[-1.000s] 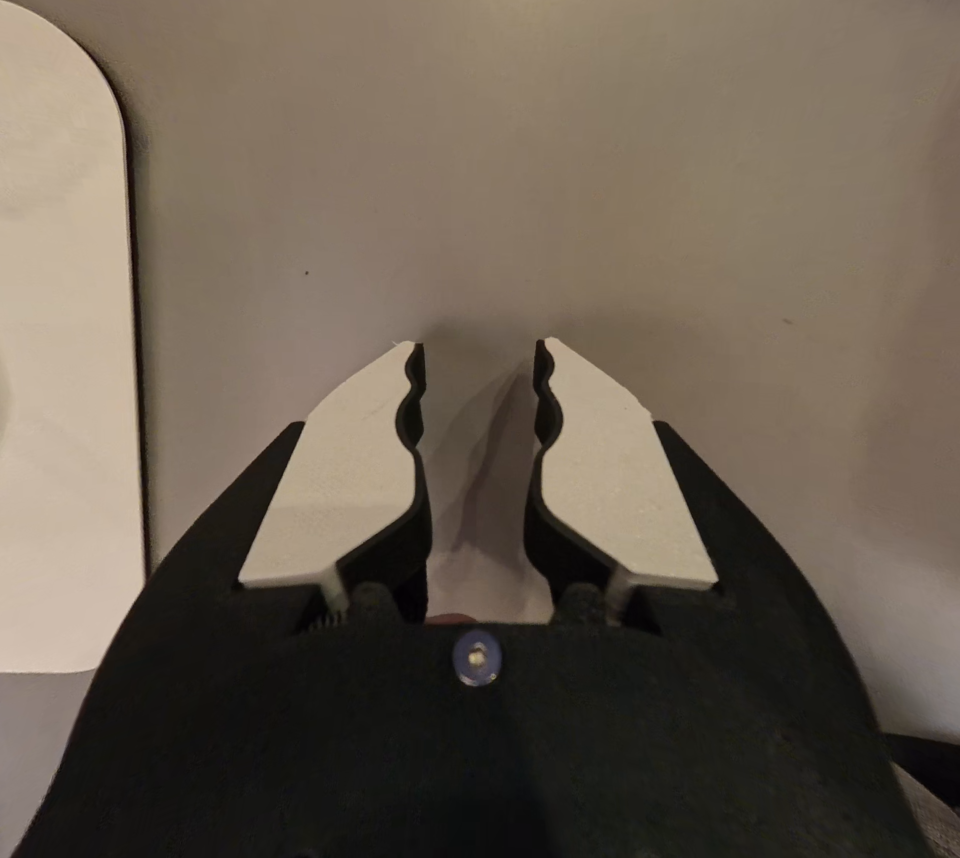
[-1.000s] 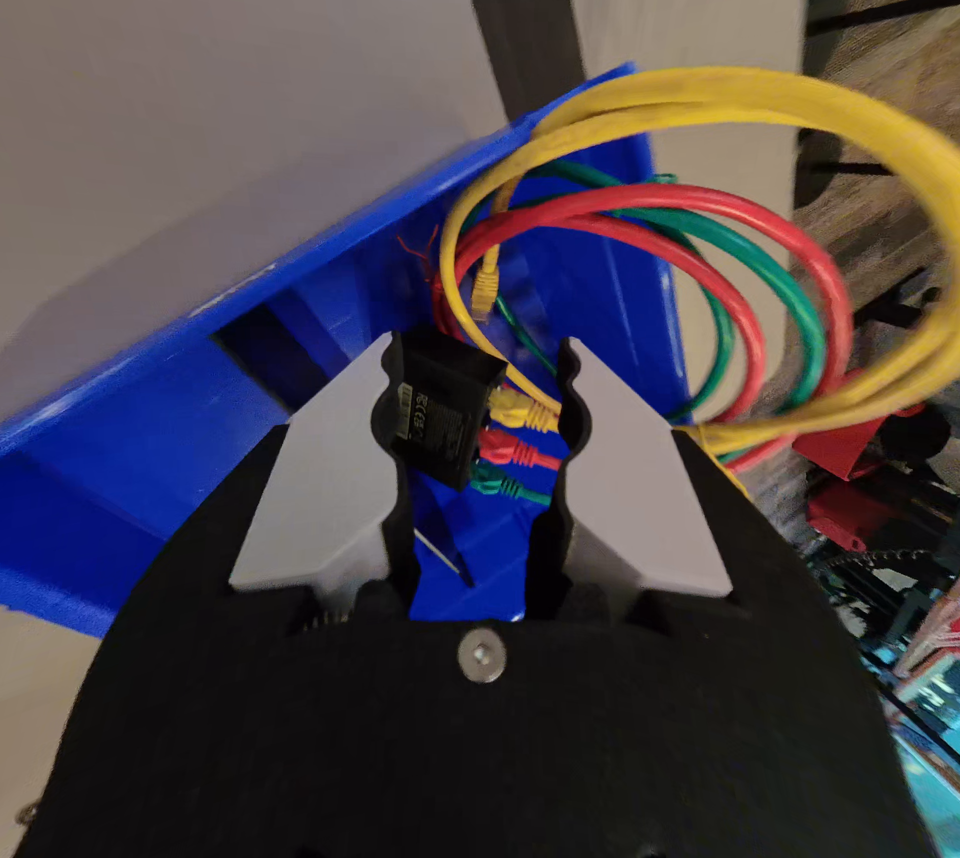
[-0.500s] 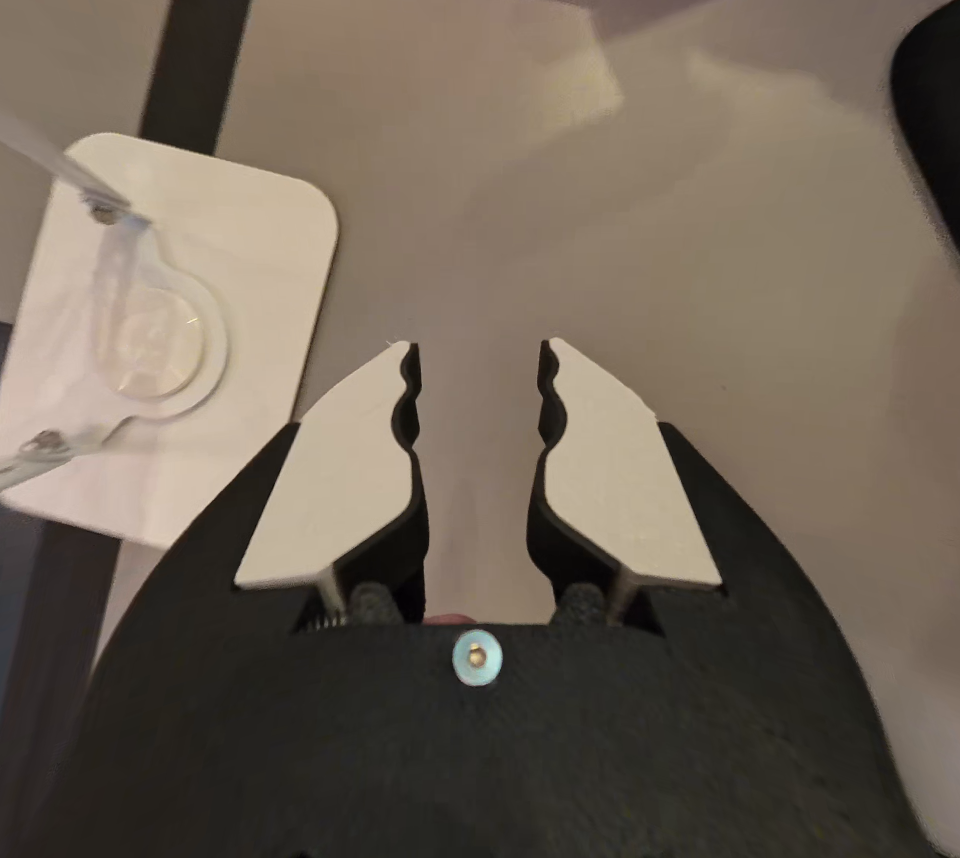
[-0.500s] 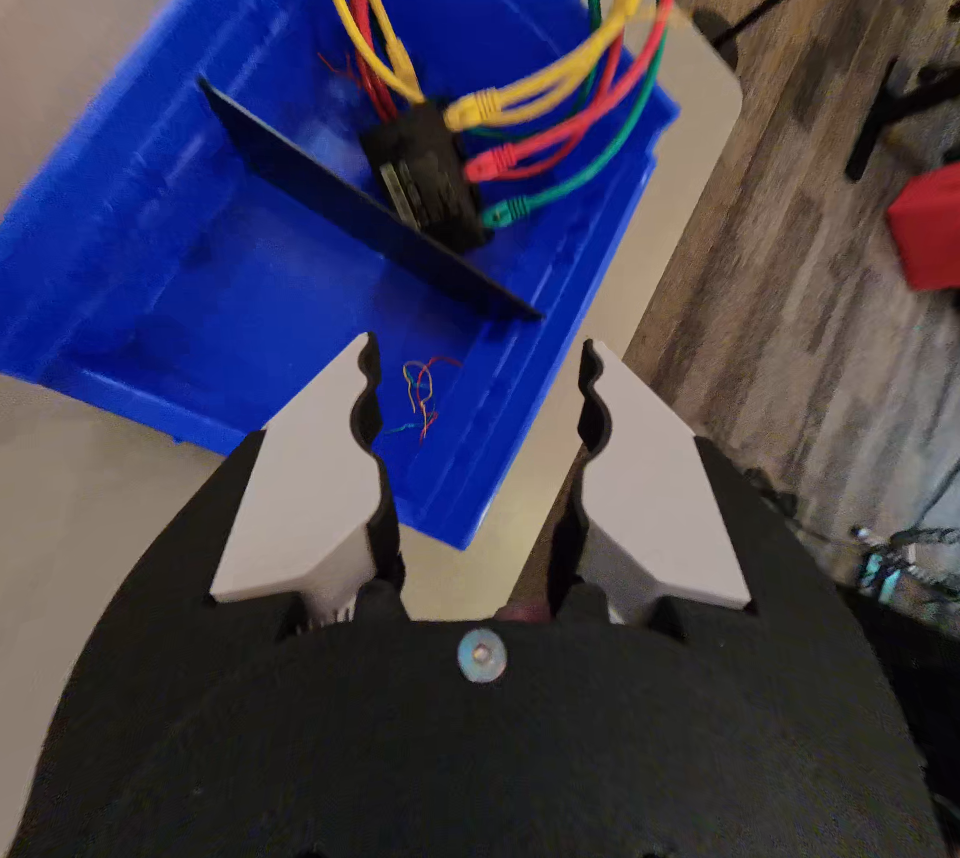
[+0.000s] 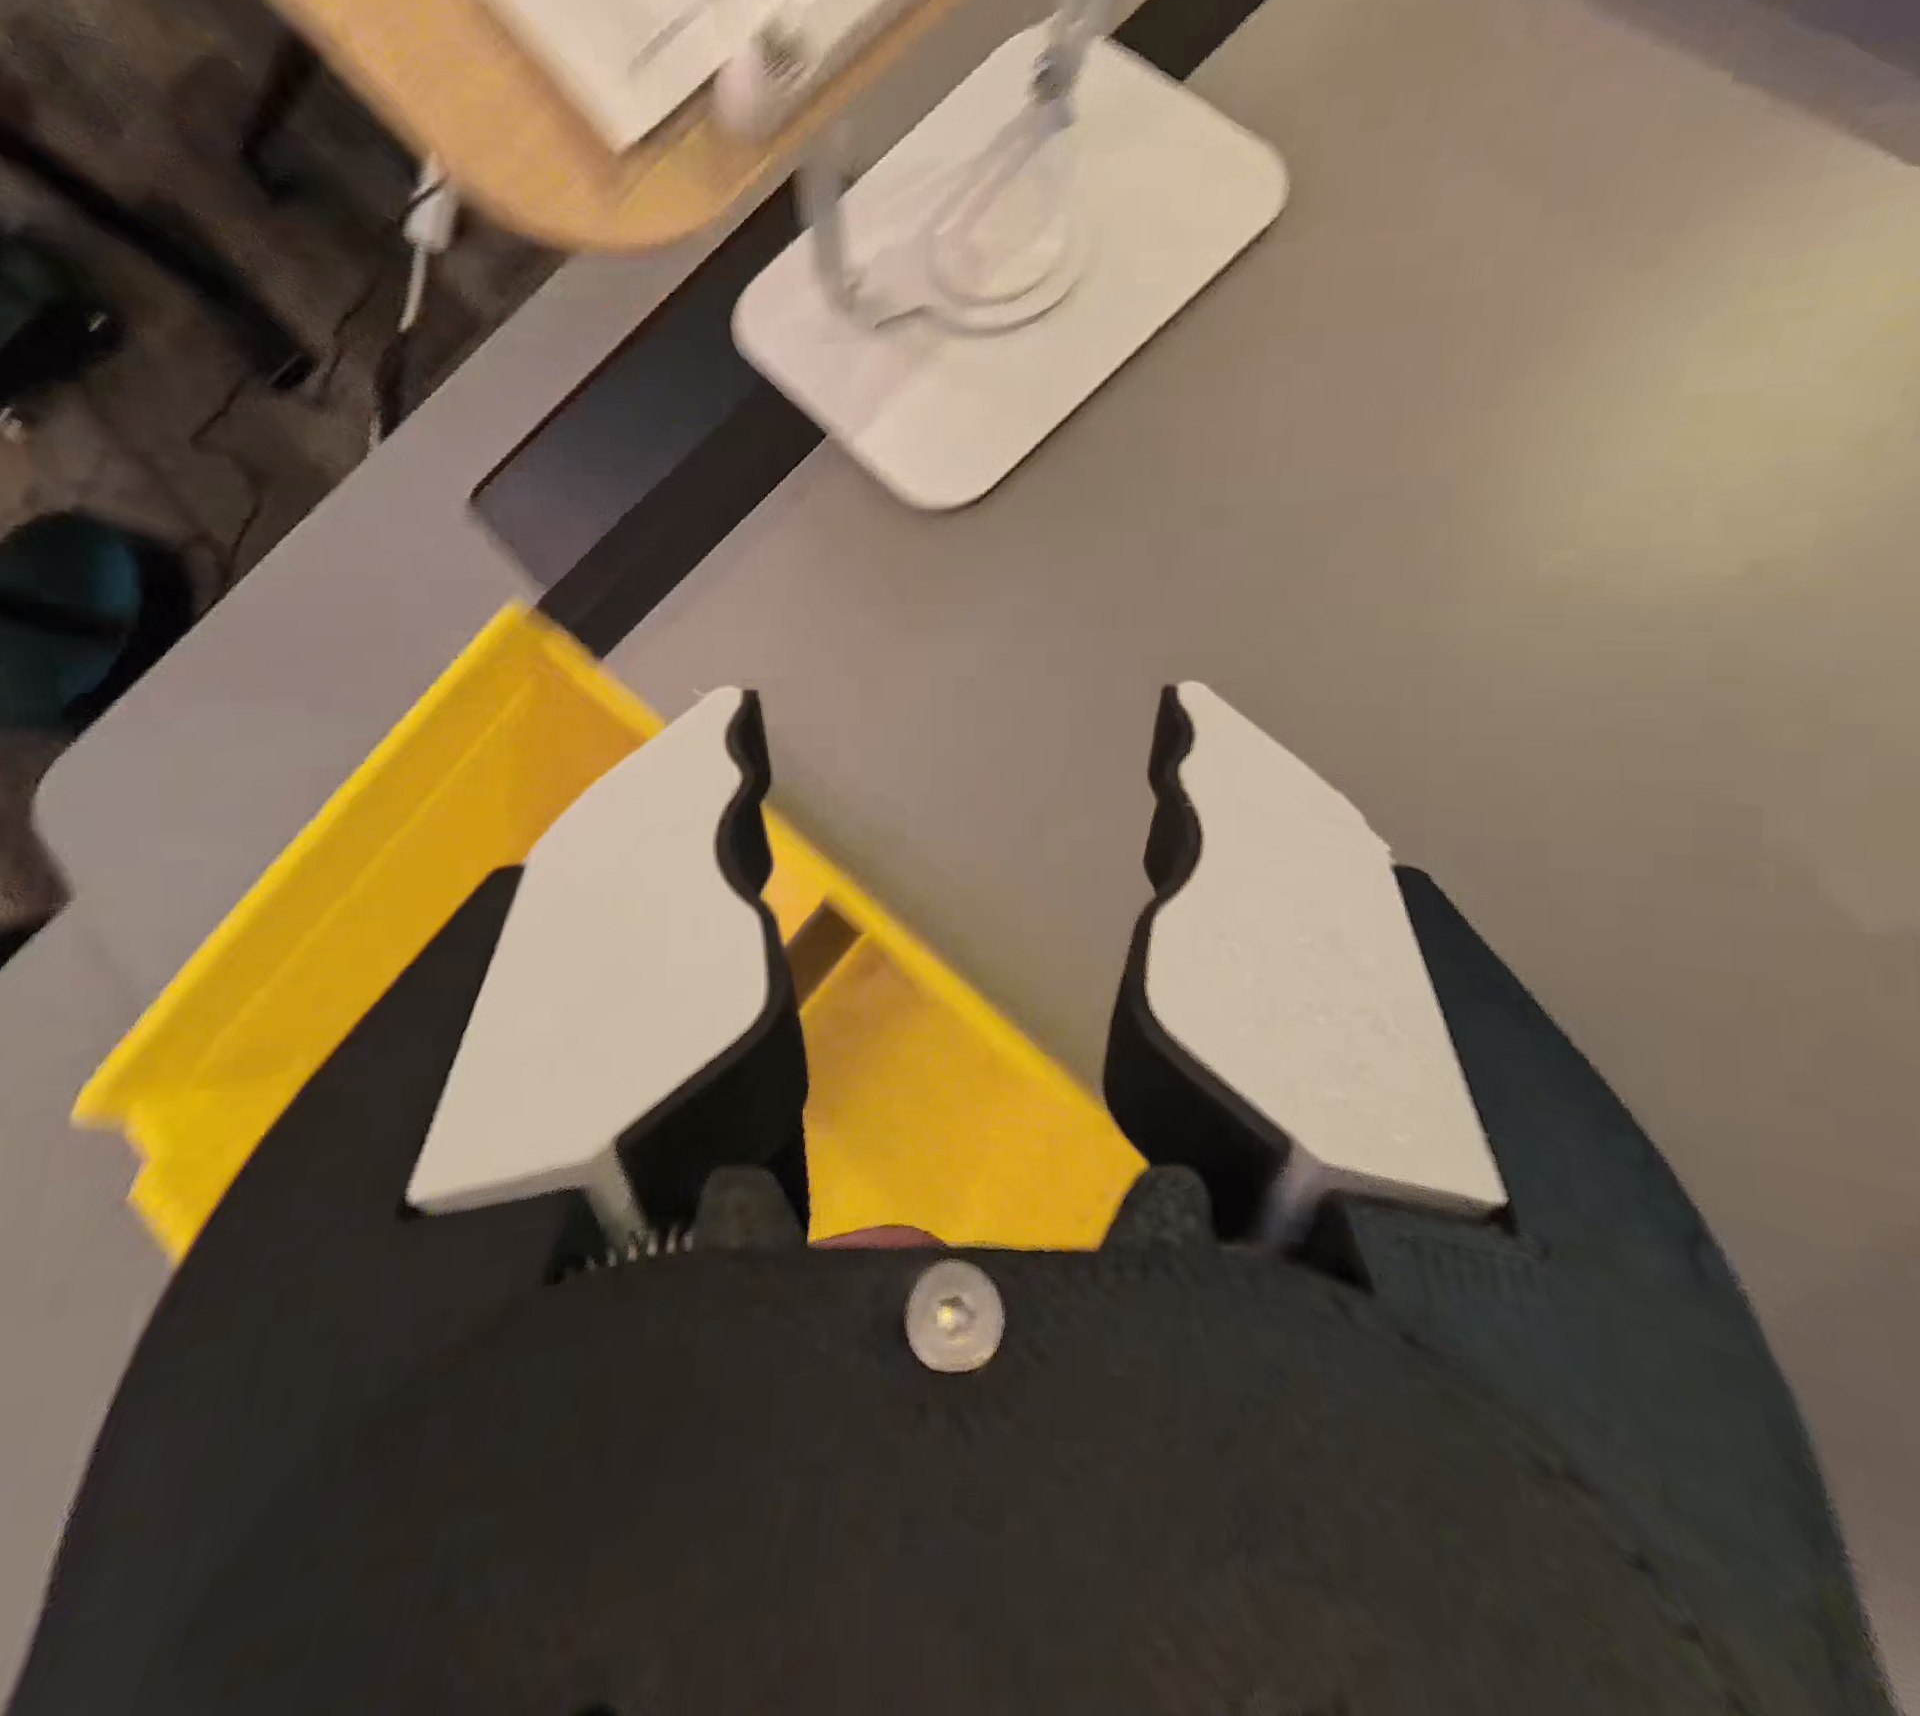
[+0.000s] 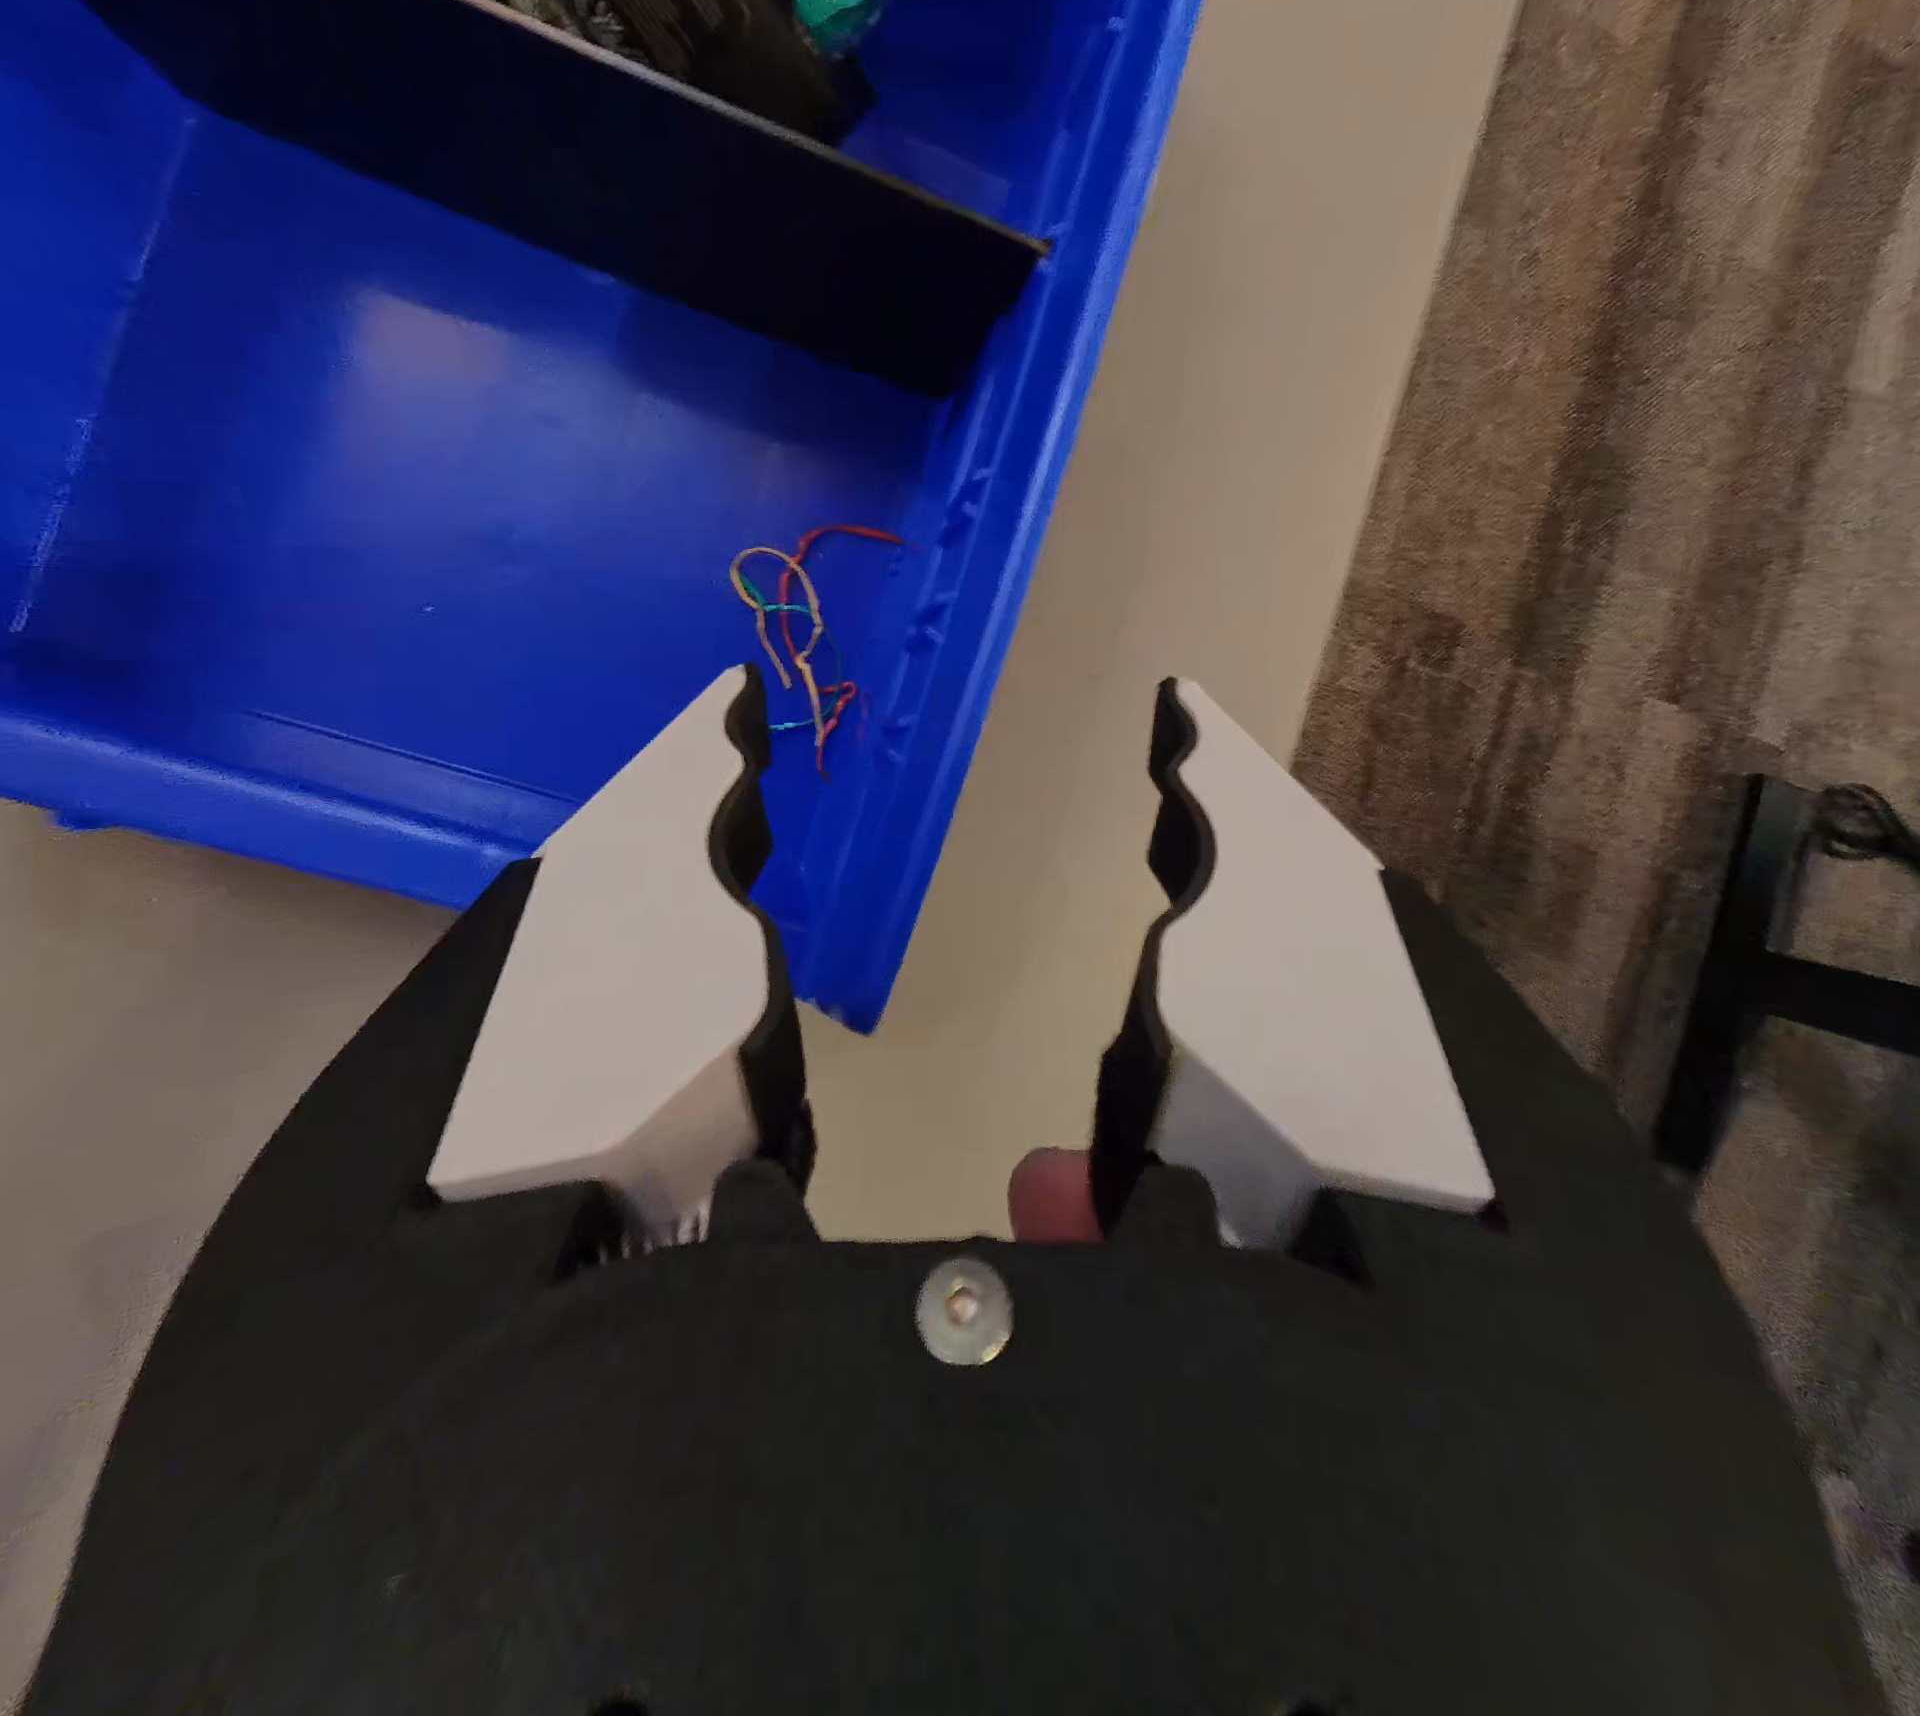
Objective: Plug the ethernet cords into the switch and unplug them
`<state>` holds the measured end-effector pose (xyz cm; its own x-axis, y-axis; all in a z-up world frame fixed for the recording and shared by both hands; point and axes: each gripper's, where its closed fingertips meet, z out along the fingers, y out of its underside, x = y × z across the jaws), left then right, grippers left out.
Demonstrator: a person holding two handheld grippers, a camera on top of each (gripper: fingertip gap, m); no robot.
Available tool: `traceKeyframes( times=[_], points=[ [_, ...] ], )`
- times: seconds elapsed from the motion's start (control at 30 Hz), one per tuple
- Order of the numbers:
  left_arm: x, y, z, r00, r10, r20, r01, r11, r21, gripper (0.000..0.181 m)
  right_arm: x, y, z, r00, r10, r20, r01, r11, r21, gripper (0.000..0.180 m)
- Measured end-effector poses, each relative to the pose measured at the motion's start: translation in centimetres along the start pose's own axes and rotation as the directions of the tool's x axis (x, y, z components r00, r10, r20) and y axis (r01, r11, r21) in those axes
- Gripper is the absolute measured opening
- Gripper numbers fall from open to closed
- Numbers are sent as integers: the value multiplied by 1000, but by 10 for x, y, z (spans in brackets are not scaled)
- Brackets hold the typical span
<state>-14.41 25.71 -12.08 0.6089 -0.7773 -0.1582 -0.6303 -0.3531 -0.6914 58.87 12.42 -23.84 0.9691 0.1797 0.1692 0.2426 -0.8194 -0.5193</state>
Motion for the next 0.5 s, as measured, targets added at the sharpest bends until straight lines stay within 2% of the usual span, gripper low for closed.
traceKeyframes(
  times=[0.07, 0.2, 0.27, 0.33, 0.37, 0.5],
  points=[
    [-26, 30, -21, 993, -72, 89, 73, 997, -11, 77, -11, -1, 5, 997, 4, 73, -5, 1000, 22, 62],
    [-60, 99, -57, 953, -213, 215, 225, 974, -33, 91, -20, -2, 12, 994, -1, 112, -3, 999, 34, 44],
    [-72, 134, -72, 922, -262, 285, 284, 958, -39, 93, -19, 0, 16, 996, -11, 87, 10, 1000, 21, 41],
    [-83, 171, -83, 889, -302, 345, 341, 938, -57, 100, -17, 3, 20, 998, -29, 56, 29, 1000, 1, 30],
    [-87, 186, -87, 871, -331, 362, 373, 926, -49, 102, -18, 5, 22, 998, -32, 58, 32, 999, -11, 23],
    [-98, 231, -92, 813, -442, 378, 480, 877, -7, 105, -26, 2, 22, 997, 6, 78, -6, 1000, 5, 21]
  ],
)
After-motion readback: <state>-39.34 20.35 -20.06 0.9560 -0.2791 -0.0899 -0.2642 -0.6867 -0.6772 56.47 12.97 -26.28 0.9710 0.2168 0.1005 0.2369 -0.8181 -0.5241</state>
